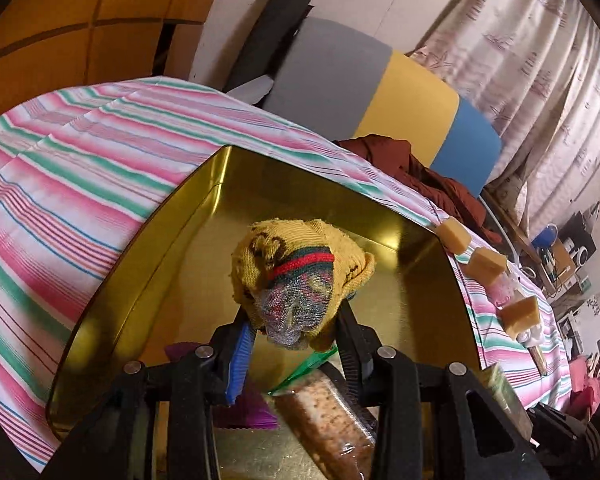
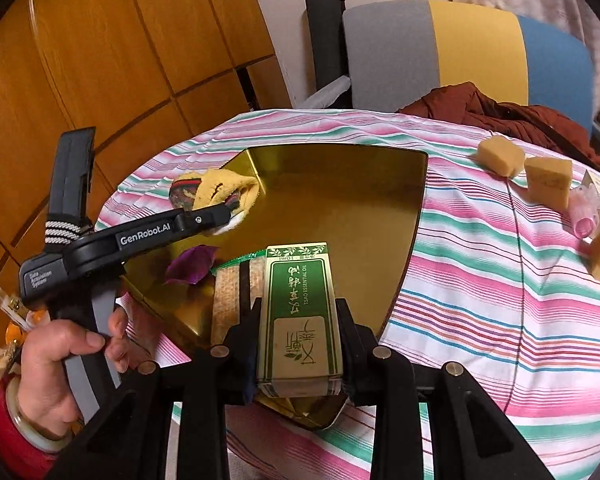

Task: Organize objects
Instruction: 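Carry the sock bundle and tea box into the gold tray and release both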

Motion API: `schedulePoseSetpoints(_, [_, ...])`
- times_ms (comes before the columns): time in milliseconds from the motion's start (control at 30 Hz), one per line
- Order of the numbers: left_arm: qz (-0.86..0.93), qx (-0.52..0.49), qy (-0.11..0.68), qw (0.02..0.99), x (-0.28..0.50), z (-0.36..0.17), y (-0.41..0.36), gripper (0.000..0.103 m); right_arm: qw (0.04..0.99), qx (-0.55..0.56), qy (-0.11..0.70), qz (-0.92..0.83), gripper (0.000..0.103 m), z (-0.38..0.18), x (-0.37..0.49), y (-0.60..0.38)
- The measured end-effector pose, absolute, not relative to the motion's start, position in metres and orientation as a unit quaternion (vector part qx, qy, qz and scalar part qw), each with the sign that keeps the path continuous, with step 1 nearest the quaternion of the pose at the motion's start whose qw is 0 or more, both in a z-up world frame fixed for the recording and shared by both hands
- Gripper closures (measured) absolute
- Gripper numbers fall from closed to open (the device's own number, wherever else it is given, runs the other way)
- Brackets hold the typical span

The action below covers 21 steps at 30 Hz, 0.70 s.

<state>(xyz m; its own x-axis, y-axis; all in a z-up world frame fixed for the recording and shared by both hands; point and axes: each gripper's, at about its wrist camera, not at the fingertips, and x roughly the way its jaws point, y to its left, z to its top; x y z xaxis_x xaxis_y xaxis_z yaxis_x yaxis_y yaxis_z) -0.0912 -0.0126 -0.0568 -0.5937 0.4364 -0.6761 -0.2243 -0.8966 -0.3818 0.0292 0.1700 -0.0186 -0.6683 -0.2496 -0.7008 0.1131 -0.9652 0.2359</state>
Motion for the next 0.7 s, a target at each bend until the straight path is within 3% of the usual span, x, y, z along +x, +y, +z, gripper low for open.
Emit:
schedulePoseSetpoints(33, [0.882,-0.411,-0.133,0.186,-0.092,-0.058,-0.014,0.064,0.098,0.395,-0.085,-0.909,0.068,-0.019,0.03,0.17])
schedulePoseSetpoints(100, [0.882,-0.412,-0.136,0.184,-0.094,-0.058,-0.016,0.064,0.097,0.394,-0.089,-0.91,0.053,-0.02,0.032,0.172])
schedulePoseSetpoints(200, [0.882,-0.411,-0.14,0.184,-0.095,-0.057,-0.019,0.064,0.092,0.391,-0.1,-0.91,0.044,-0.02,0.035,0.176])
schedulePoseSetpoints(333, [0.881,-0.411,-0.146,0.183,-0.095,-0.056,-0.02,0.063,0.088,0.39,-0.117,-0.909,0.043,-0.022,0.039,0.183])
schedulePoseSetpoints(467, [0.881,-0.411,-0.153,0.177,-0.096,-0.054,-0.019,0.043,0.085,0.388,-0.131,-0.908,0.041,-0.024,0.042,0.19])
schedulePoseSetpoints(700, [0.904,-0.371,-0.162,0.141,-0.086,-0.034,-0.028,0.039,0.081,0.382,-0.14,-0.91,0.04,-0.024,0.045,0.197])
